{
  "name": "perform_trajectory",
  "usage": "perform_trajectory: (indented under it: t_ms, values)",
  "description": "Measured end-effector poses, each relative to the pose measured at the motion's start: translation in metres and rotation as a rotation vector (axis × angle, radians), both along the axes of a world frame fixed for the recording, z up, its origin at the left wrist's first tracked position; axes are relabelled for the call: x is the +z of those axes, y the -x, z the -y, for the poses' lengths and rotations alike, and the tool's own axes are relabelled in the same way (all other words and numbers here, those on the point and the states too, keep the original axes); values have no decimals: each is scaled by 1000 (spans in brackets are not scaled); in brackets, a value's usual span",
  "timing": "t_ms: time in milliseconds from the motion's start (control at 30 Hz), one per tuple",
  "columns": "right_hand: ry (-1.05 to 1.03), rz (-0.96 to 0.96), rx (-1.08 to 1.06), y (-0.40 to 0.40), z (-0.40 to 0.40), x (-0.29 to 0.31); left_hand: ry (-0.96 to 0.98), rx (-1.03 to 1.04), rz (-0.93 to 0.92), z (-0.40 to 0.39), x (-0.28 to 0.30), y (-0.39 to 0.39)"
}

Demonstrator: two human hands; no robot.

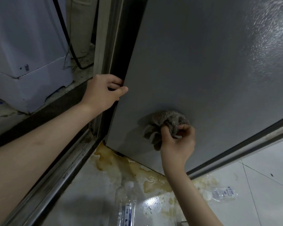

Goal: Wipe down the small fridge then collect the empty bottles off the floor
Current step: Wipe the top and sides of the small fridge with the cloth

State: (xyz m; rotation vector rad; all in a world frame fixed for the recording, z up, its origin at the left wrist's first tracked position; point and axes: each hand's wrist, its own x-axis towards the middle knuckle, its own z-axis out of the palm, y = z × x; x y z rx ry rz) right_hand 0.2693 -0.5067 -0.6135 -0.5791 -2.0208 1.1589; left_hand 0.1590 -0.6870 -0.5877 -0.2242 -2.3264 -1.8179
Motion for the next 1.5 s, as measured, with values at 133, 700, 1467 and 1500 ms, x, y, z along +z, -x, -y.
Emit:
perform_trajectory:
  t_ms: [133, 700, 1467, 1500]
  values:
    - [-30, -14, -31, -2, -7, -4, 21, 15, -13, -1, -3, 0]
    - [-237, -66, -19, -16, -28, -24, 99, 53, -5, -3, -18, -3]
    - [-587, 45, 185, 2, -7, -21, 146, 63, -5, -4, -19, -5]
    - [-609, 70, 201, 1, -8, -27, 145, 63, 0, -5, -18, -5]
